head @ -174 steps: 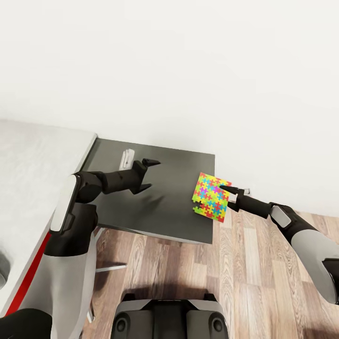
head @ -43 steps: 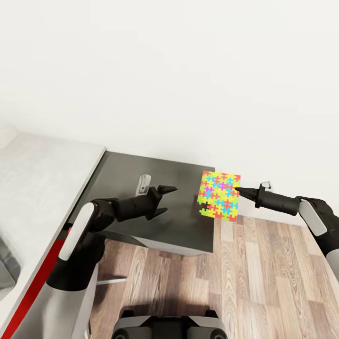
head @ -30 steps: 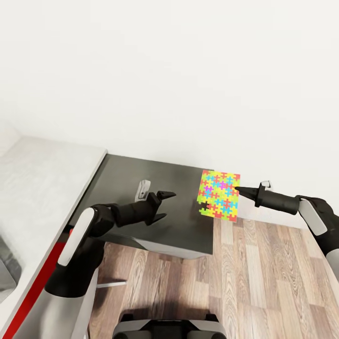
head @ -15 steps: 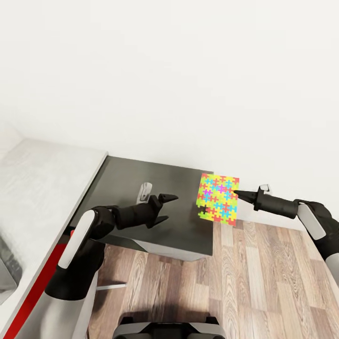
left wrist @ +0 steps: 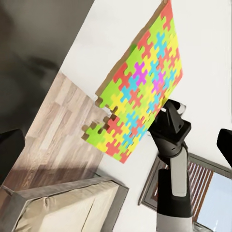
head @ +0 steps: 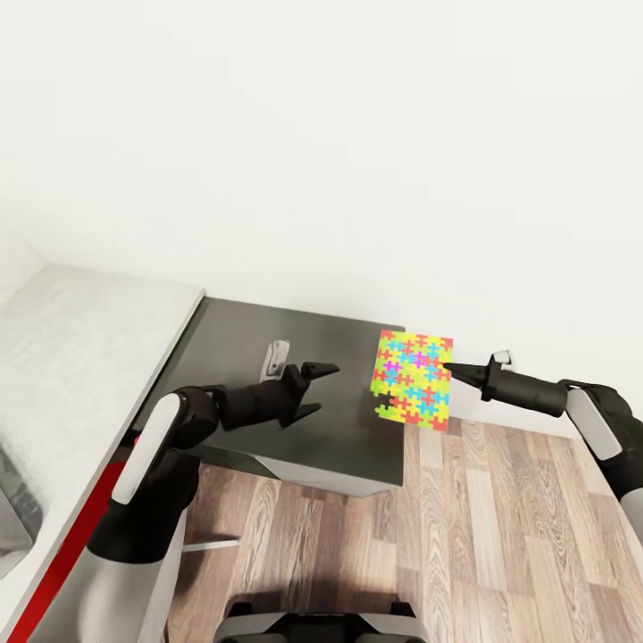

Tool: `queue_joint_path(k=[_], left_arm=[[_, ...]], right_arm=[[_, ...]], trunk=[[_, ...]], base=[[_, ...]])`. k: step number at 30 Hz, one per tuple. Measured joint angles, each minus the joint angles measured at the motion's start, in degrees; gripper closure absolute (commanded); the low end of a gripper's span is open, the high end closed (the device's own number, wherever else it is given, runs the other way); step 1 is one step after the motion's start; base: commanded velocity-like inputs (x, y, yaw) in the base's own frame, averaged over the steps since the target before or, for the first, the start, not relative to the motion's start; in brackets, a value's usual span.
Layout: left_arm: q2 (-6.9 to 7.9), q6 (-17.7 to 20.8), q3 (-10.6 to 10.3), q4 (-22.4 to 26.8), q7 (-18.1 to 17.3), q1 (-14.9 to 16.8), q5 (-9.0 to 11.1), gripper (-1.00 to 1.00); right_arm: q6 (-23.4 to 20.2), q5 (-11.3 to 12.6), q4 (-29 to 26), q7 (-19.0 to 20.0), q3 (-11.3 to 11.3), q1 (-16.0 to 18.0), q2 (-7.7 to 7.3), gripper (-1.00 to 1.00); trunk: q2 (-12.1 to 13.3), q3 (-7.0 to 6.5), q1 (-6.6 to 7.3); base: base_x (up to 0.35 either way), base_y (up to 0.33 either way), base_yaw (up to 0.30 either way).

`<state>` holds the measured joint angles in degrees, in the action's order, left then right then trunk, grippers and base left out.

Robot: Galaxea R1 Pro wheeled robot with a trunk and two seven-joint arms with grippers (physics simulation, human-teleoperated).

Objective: Put all the toys in the child's room - the three board games (two on the bed and one on the table), the two jigsaw puzzles on the table, and the tennis ball on the table - inside the toy box on the table in the child's room.

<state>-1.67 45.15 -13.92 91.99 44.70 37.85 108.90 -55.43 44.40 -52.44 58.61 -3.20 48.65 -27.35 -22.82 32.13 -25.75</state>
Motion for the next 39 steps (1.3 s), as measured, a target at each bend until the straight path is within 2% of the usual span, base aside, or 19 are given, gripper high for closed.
queue_joint_path(k=[6,10,14,16,21,26,39], left_arm=[[0.30,0.2,-0.1,0.0,-0.4,1.3,0.3,-1.00],[0.55,0.4,0.0,0.1,-0.7,0.7,1.6,-1.00],[1.52,0.5,0.1,0.1,-0.8,0.1,5.3,-1.00],[1.85,0.6,0.1,0.0,-0.7,0.1,6.0,-1.00],[2.97,0.6,0.1,-0.1,-0.5,0.3,8.0,-1.00],[3.09,0.5,0.0,-0.2,-0.7,0.4,8.6,-1.00],[2.77,-0.3,0.0,-0.7,-1.0,0.6,8.9,-1.00]], right_arm=[[-1.8,0.0,-0.9,-0.1,0.3,-1.5,-0.33,1.00],[-3.8,0.1,-3.4,-0.1,0.6,-2.7,-0.80,1.00],[-4.4,0.2,-8.6,-0.2,1.2,-5.2,-1.32,1.00],[-4.4,0.2,-9.8,-0.2,1.7,-5.8,-1.37,1.00],[-4.4,0.3,-13.7,-0.6,5.0,-7.5,-1.22,1.00],[-4.4,0.2,-14.9,-0.9,6.7,-8.1,-1.44,1.00],[-4.4,0.1,-16.9,-4.0,7.4,-8.5,-1.08,1.00]], trunk=[[0.0,-0.43,0.00],[0.0,-0.77,0.00],[0.0,-1.12,0.00],[0.0,-1.30,0.00],[0.0,-1.76,0.00],[0.0,-2.22,0.00],[0.0,-3.43,0.00]], base=[[0.000,0.000,0.000],[0.000,0.000,0.000],[0.000,0.000,0.000],[0.000,0.000,0.000],[0.000,0.000,0.000],[0.000,0.000,0.000],[0.000,0.000,0.000]])
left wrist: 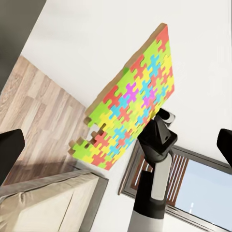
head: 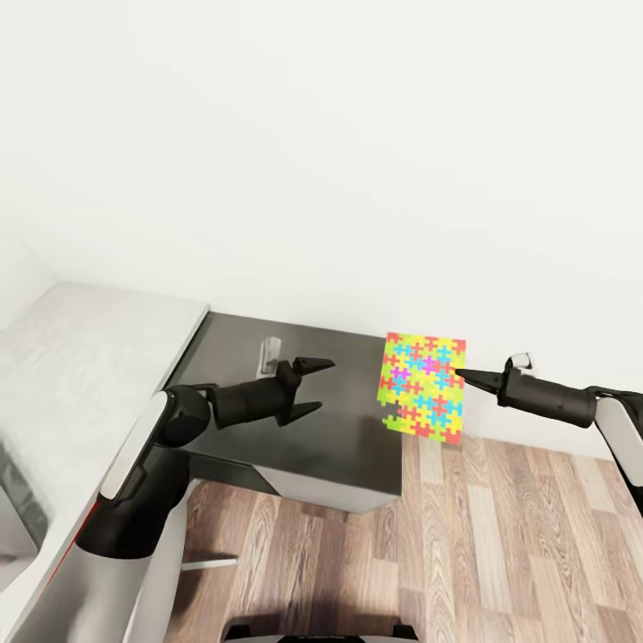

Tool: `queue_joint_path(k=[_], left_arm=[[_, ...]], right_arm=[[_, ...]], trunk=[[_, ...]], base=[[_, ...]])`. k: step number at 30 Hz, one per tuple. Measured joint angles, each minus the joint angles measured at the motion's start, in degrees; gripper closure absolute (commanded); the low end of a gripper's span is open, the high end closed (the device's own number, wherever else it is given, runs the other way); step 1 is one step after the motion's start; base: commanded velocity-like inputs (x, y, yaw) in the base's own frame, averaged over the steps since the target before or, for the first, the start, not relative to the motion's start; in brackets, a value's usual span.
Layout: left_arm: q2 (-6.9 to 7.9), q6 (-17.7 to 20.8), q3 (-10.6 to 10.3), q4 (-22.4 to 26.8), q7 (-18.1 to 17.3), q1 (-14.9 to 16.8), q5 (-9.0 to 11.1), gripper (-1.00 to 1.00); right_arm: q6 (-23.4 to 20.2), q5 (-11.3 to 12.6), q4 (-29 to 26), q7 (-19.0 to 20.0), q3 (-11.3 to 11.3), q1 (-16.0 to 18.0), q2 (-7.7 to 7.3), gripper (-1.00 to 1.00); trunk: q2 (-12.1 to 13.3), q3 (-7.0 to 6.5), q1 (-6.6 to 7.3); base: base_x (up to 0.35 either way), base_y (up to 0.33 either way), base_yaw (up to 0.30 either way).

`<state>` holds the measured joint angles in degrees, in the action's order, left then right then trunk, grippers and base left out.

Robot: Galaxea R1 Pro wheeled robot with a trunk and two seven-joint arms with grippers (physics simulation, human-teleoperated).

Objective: Put all the toys in the child's room - the three board games (two on the bed and one on the table), the two jigsaw puzzles on the table, and the tennis ball on the table - inside the toy box on the table in the child's room.

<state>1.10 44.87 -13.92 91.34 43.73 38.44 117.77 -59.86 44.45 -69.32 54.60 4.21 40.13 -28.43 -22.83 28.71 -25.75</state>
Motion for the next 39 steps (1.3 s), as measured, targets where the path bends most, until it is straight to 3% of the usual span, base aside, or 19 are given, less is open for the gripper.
queue_joint_path(k=[22,39], left_arm=[[-0.07,-0.1,-0.1,-0.1,0.0,0.1,-0.1,-1.00],[-0.07,0.0,-0.1,-0.1,0.0,0.1,-0.1,-1.00]], right_arm=[[0.0,0.0,-8.3,-1.0,0.2,-3.4,0.03,1.00],[0.0,0.0,-9.5,-1.9,0.3,-3.8,0.05,1.00]], trunk=[[0.0,-2.05,0.00],[0.0,-3.63,0.00]], base=[[0.000,0.000,0.000],[0.000,0.000,0.000]])
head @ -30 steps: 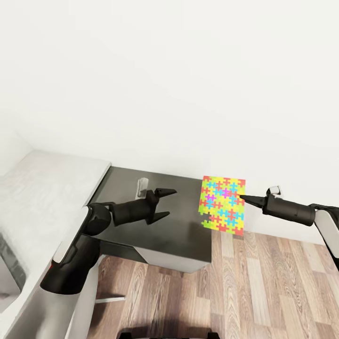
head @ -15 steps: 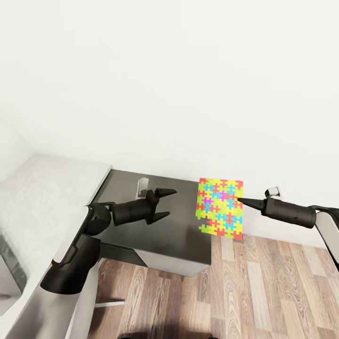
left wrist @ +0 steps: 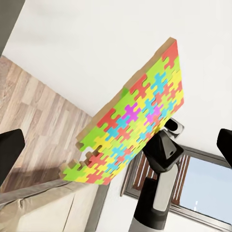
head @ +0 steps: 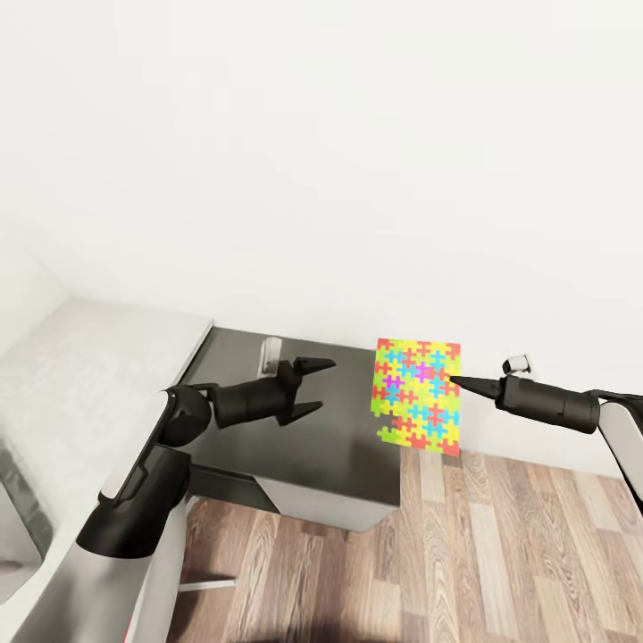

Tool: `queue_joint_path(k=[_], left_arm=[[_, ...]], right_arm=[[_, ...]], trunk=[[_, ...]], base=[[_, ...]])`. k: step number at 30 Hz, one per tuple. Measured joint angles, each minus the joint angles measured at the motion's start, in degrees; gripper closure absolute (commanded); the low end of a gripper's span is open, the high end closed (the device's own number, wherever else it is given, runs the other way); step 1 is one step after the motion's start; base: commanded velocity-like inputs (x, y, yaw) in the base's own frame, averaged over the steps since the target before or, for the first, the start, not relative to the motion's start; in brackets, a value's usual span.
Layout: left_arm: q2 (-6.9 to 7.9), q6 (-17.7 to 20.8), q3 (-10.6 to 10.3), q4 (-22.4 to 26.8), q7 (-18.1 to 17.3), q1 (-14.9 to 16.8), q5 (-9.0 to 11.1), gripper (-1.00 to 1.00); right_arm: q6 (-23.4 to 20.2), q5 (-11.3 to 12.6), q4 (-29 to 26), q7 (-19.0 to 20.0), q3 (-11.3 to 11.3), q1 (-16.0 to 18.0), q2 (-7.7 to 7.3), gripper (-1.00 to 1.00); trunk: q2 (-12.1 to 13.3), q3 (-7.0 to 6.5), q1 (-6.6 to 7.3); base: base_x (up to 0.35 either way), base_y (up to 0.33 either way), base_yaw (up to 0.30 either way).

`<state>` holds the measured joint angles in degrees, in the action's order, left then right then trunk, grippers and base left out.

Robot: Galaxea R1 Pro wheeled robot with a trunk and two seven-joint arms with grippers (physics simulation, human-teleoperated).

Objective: Put all the toys in the child's room - the three board games (two on the bed and one on the table), the two jigsaw puzzles on the table, and the tennis ball on the table - inside the toy box on the table in the child's room.

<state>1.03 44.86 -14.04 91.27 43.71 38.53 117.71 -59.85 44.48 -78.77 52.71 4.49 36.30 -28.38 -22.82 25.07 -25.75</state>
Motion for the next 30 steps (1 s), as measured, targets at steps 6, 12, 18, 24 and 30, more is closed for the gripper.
queue_joint_path(k=[6,12,18,24,30], left_arm=[[-0.06,0.0,-0.1,0.0,0.0,0.0,0.0,-1.00],[-0.08,0.0,-0.2,0.0,0.0,0.2,0.0,-1.00],[-0.02,0.0,-0.3,0.0,0.0,0.4,0.0,-1.00],[0.01,0.1,-0.3,0.0,0.0,0.4,0.0,-1.00],[0.06,0.2,-0.3,0.0,0.0,0.4,0.0,-1.00]], right_arm=[[0.0,0.0,-0.1,0.0,0.0,0.0,-0.05,1.00],[0.0,0.0,-0.1,0.0,0.6,0.0,-0.03,1.00],[0.0,0.0,-0.1,0.0,1.4,-0.1,-0.07,1.00],[0.0,0.0,-0.1,-0.1,1.6,-0.1,-0.08,1.00],[0.0,0.0,-0.1,-0.2,1.7,-0.1,-0.03,1.00]], trunk=[[0.0,-0.56,0.00],[0.0,-1.12,0.00],[0.0,-1.68,0.00],[0.0,-2.24,0.00],[0.0,-2.80,0.00]], base=[[0.000,0.000,0.000],[0.000,0.000,0.000],[0.000,0.000,0.000],[0.000,0.000,0.000],[0.000,0.000,0.000]])
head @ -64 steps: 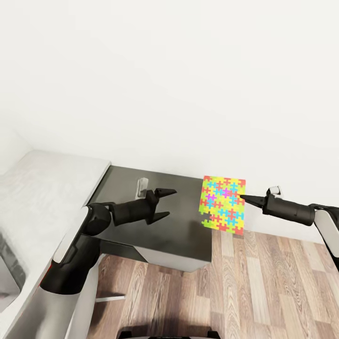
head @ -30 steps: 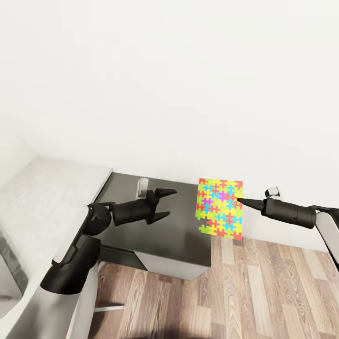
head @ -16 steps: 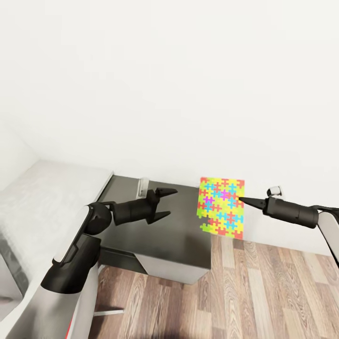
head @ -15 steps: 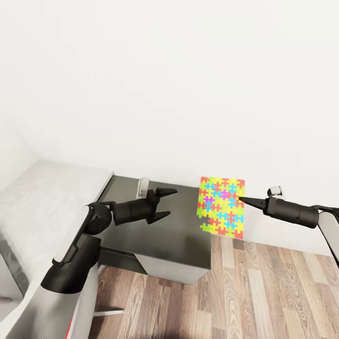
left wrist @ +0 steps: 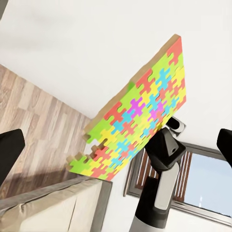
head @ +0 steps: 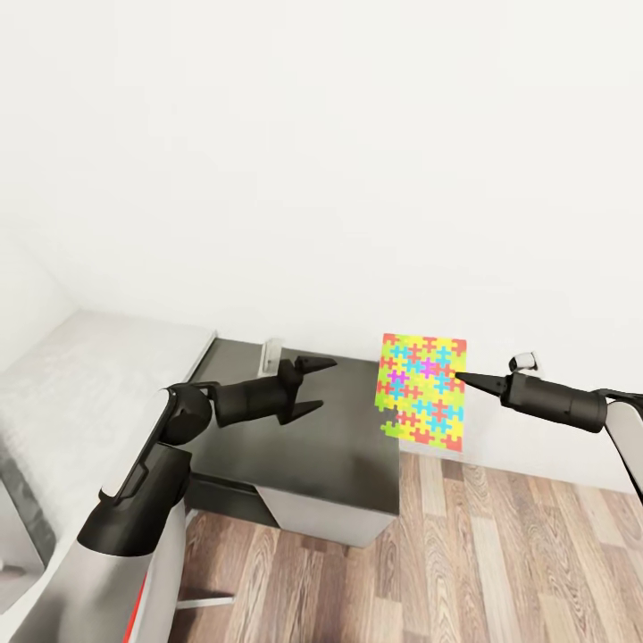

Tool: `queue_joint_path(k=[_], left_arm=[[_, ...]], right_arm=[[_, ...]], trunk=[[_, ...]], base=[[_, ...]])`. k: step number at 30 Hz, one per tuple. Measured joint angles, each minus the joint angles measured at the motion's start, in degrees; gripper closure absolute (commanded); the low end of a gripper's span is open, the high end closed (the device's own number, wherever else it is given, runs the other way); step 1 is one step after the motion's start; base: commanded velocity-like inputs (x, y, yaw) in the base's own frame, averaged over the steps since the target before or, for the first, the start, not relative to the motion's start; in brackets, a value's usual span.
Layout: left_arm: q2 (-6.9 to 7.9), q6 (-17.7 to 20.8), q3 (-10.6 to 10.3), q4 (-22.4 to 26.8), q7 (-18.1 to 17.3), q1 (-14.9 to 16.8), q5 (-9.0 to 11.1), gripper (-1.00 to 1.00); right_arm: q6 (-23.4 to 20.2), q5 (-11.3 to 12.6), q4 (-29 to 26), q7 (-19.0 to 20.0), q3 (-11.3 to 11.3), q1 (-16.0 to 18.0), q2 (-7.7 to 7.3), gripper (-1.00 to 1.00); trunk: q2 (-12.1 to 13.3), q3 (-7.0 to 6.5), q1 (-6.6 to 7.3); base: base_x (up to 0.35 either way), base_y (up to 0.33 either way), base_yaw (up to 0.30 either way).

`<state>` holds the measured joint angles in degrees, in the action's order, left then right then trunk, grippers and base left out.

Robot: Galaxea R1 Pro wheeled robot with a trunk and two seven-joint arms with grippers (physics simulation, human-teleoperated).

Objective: Put all the toys in the child's room - the three board games (two on the bed and one on the table), the two jigsaw puzzles on the table, and the tennis ball on the table - inside the toy box on the table in the child's room.

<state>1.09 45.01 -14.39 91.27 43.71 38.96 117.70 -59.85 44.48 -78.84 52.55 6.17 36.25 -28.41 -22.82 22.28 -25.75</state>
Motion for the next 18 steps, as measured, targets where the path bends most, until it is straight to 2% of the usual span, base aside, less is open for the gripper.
queue_joint_path(k=[18], left_arm=[[0.13,0.2,0.2,0.1,0.0,0.0,0.1,-1.00]], right_arm=[[0.0,0.0,0.0,-0.1,0.8,0.0,-0.01,1.00]], trunk=[[0.0,-1.68,0.00]], base=[[0.000,0.000,0.000]])
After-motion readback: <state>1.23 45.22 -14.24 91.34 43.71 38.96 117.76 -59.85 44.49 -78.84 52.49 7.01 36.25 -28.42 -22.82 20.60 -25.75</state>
